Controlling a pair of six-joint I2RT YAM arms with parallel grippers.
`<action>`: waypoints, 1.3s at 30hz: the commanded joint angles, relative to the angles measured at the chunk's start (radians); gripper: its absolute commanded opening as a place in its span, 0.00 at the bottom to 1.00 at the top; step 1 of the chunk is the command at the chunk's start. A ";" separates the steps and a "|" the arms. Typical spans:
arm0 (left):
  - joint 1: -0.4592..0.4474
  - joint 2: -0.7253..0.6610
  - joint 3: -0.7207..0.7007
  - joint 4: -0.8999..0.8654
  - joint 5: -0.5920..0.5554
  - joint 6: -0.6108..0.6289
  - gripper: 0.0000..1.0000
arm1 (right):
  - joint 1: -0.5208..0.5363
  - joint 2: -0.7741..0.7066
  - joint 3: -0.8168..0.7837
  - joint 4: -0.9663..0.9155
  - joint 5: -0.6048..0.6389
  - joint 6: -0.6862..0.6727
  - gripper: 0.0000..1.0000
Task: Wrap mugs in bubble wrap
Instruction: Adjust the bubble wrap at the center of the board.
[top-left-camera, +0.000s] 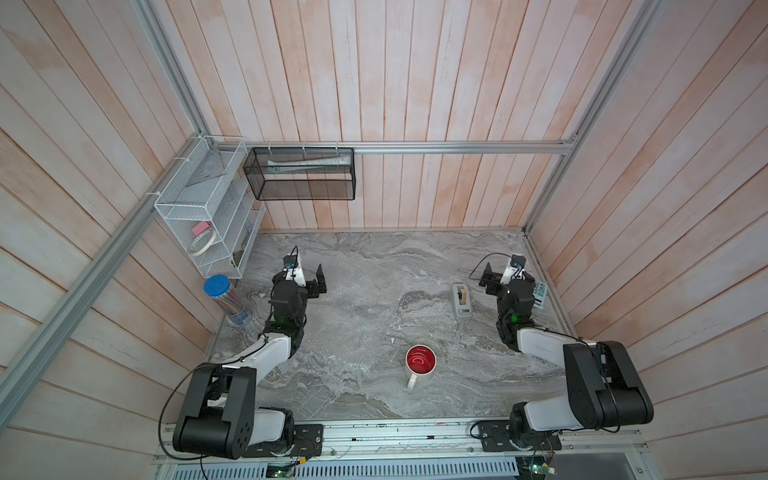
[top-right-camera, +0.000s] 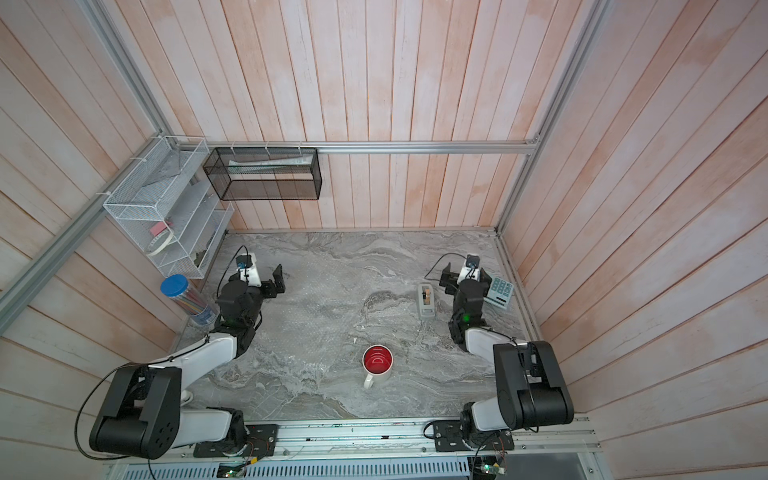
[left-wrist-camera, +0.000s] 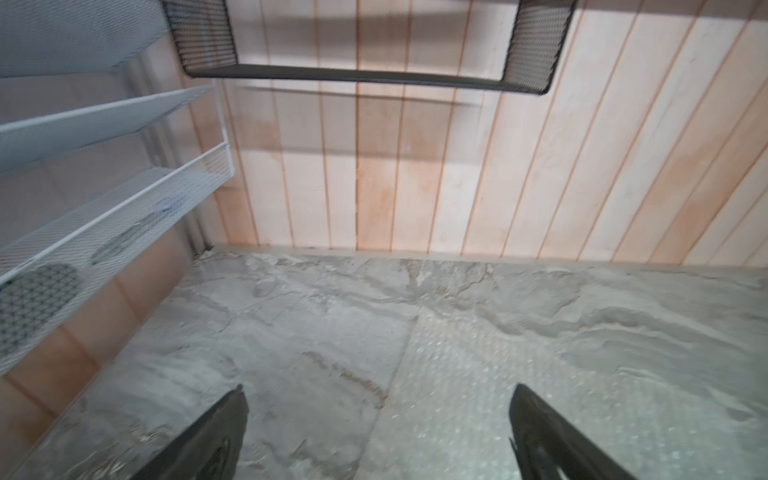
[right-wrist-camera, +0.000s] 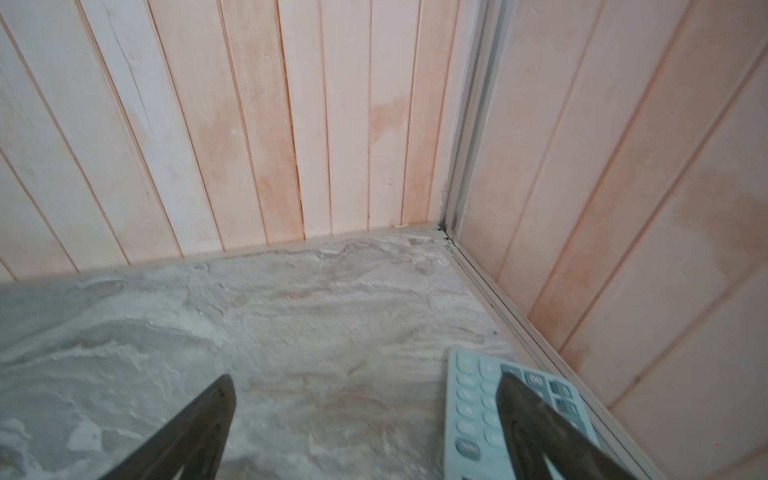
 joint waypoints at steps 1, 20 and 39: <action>-0.082 0.121 0.147 -0.401 0.025 -0.121 1.00 | 0.046 0.041 0.108 -0.387 -0.114 0.071 0.98; -0.205 0.086 0.144 -0.628 0.094 -0.434 1.00 | 0.305 0.891 1.254 -1.059 -0.456 0.096 0.98; -0.188 -0.077 -0.001 -0.778 0.123 -0.668 1.00 | 0.302 0.931 1.162 -0.992 -0.667 0.168 0.80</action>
